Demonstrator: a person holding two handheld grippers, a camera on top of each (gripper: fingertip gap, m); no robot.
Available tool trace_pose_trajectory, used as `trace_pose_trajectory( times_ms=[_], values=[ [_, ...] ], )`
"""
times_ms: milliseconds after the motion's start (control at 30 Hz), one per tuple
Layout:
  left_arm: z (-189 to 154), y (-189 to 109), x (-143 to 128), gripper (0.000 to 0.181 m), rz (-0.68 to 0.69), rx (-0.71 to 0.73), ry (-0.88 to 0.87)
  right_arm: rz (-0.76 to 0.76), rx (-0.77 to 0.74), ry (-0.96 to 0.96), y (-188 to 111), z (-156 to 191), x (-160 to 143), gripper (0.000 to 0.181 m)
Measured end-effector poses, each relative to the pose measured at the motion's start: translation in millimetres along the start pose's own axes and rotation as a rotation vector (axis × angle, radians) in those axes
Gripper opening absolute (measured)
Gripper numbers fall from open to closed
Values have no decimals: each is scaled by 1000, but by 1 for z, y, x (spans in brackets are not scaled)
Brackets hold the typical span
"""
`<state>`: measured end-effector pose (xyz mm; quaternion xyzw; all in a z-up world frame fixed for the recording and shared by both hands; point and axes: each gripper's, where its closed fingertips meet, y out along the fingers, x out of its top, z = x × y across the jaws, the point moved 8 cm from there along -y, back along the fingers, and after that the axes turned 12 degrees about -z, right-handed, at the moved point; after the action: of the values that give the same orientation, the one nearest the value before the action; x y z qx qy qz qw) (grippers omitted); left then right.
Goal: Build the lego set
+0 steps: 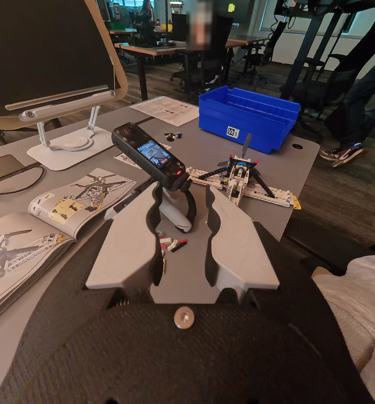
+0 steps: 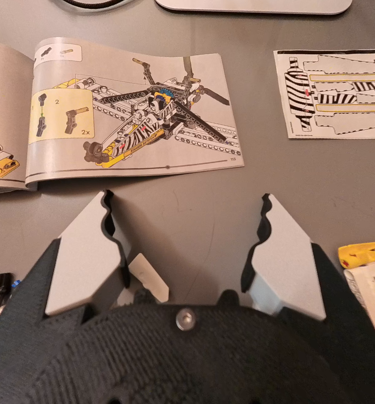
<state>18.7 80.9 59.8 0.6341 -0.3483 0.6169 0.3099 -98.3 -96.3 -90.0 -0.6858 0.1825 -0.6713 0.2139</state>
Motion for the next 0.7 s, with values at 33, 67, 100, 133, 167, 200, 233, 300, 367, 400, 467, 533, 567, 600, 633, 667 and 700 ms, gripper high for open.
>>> trace_pose_trajectory(
  times_ms=[33, 67, 100, 133, 167, 200, 233, 300, 367, 400, 467, 533, 567, 600, 633, 667, 700],
  values=[
    [1, -1, 1, 37, -6, 2, -1, 0, 0, 0, 0, 0, 0, 134],
    [2, -1, 2, 37, -10, 8, 0, 0, 0, 0, 0, 0, 0, 134],
    [4, -2, 2, 38, -11, 16, 2, 0, 0, 0, 0, 0, 0, 134],
    [6, -3, 3, 38, -10, 23, 5, 0, 0, 0, 0, 0, 0, 134],
    [10, -5, 4, 38, -10, 36, 6, 0, 0, 0, 0, 0, 0, 134],
    [14, -7, 5, 38, -15, 49, 5, 0, 0, 0, 0, 0, 0, 134],
    [18, -9, 7, 38, -23, 64, 1, 0, 0, 0, 0, 0, 0, 134],
    [27, -14, 10, 38, -41, 86, -16, 0, 0, 0, 0, 0, 0, 134],
    [30, -15, 11, 38, -56, 83, -39, 0, 0, 0, 0, 0, 0, 134],
    [30, -14, 11, 38, -54, 75, -41, 0, 0, 0, 0, 0, 0, 134],
    [33, -13, 8, 40, -28, 83, -33, 0, 0, 0, 0, 0, 0, 134],
    [37, -14, 7, 39, -37, 95, -31, 0, 0, 0, 0, 0, 0, 134],
    [39, -15, 7, 39, -39, 100, -37, 0, 0, 0, 0, 0, 0, 134],
    [42, -16, 7, 39, -43, 104, -45, 0, 0, 0, 0, 0, 0, 134],
    [45, -16, 7, 39, -47, 110, -51, 0, 0, 0, 0, 0, 0, 134],
    [49, -17, 6, 40, -46, 122, -48, 0, 0, 0, 0, 0, 0, 134],
    [53, -19, 5, 40, -41, 138, -38, 0, 0, 0, 0, 0, 0, 134]
  ],
)
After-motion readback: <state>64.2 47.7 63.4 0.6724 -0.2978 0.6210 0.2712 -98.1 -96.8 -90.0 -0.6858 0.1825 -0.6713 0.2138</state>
